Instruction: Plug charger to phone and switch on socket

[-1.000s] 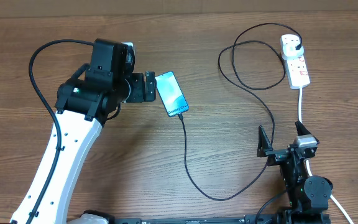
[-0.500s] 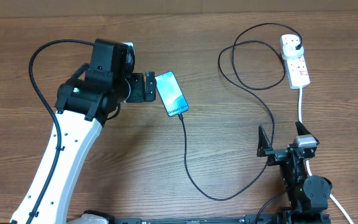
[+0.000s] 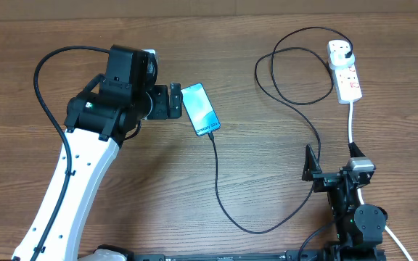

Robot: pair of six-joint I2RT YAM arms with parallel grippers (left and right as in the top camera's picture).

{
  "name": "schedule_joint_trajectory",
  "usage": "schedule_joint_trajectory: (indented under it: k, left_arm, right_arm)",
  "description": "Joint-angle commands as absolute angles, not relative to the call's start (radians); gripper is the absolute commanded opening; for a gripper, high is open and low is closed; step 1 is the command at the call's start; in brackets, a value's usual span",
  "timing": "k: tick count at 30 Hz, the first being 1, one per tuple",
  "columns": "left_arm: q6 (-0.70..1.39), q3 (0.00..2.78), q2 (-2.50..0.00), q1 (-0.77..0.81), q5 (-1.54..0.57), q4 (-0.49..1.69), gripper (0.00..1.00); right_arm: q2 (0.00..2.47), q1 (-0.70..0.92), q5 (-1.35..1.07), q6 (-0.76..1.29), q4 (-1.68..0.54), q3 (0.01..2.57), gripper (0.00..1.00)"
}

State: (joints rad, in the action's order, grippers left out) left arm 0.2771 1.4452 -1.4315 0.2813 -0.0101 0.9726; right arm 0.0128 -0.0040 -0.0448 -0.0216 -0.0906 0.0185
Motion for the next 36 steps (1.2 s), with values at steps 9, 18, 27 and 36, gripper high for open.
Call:
schedule_joint_trajectory:
  k: [9, 18, 27, 36]
  left_arm:
    - [0.262, 1.444, -1.435, 0.282, 0.000, 0.969, 1.00]
    - [0.262, 1.444, -1.435, 0.282, 0.000, 0.968, 1.00]
    - [0.262, 1.444, -1.435, 0.282, 0.000, 0.968, 0.99]
    - [0.262, 1.444, -1.435, 0.282, 0.000, 0.968, 0.99]
  right_arm:
    - [0.002, 0.002, -0.046, -0.062, -0.086, 0.008, 1.00]
    - [0.002, 0.002, -0.046, -0.052, -0.084, 0.008, 1.00]
    - [0.003, -0.001, -0.046, -0.053, -0.084, 0.008, 1.00]
    - [0.003, -0.001, -0.046, -0.053, -0.084, 0.008, 1.00]
